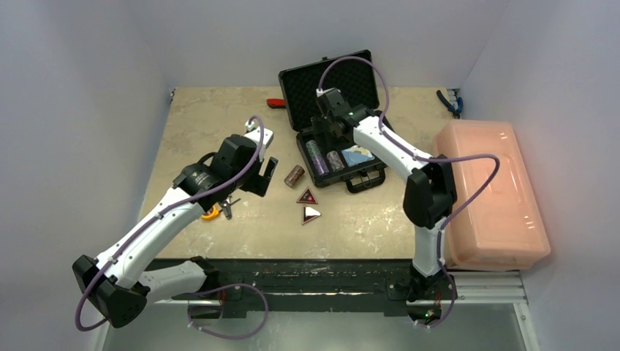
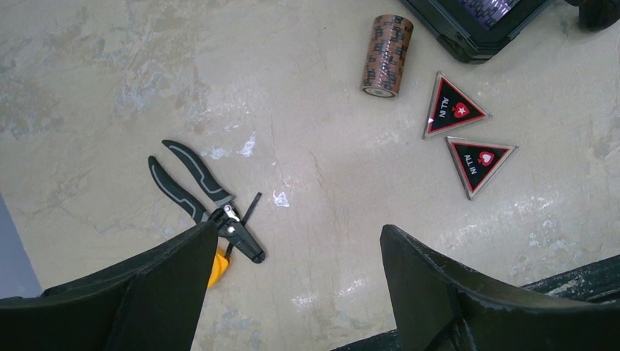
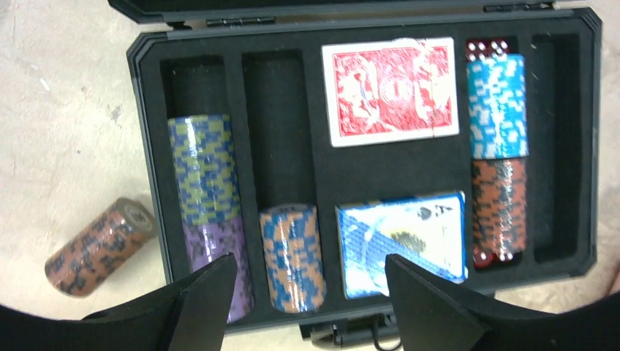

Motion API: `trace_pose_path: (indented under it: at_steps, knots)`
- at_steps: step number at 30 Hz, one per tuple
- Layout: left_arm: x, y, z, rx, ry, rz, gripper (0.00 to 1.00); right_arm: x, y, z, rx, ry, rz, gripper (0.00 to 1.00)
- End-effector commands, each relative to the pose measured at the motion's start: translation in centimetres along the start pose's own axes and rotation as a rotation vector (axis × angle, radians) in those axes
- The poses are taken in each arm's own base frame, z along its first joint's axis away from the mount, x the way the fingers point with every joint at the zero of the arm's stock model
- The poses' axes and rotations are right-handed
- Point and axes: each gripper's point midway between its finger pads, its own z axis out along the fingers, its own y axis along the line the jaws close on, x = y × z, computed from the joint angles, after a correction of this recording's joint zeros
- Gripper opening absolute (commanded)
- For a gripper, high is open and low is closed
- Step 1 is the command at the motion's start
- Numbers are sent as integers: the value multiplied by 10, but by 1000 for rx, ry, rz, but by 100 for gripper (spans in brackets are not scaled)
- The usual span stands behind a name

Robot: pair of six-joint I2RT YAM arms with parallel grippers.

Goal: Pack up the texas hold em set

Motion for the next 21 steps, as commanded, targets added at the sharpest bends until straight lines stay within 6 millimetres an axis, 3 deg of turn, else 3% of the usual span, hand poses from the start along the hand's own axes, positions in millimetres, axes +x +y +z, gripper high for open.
trace_pose_path:
  at_steps: [1,4,9,15,21]
  knots:
    - [-9,-7,7,32,-24,19,83,-8,-4,-28,-32,-85,66,82]
    - [-10,-12,11,56,-21,27,84,0,-4,-38,-59,-108,97,89]
    - [-14,-22,22,91,-15,39,86,19,1,-55,-142,-144,145,94]
    - [-24,-37,34,156,-20,31,86,45,1,-69,-212,-187,194,95]
    - [-27,-33,40,103,52,10,88,64,0,-80,-262,-231,237,96]
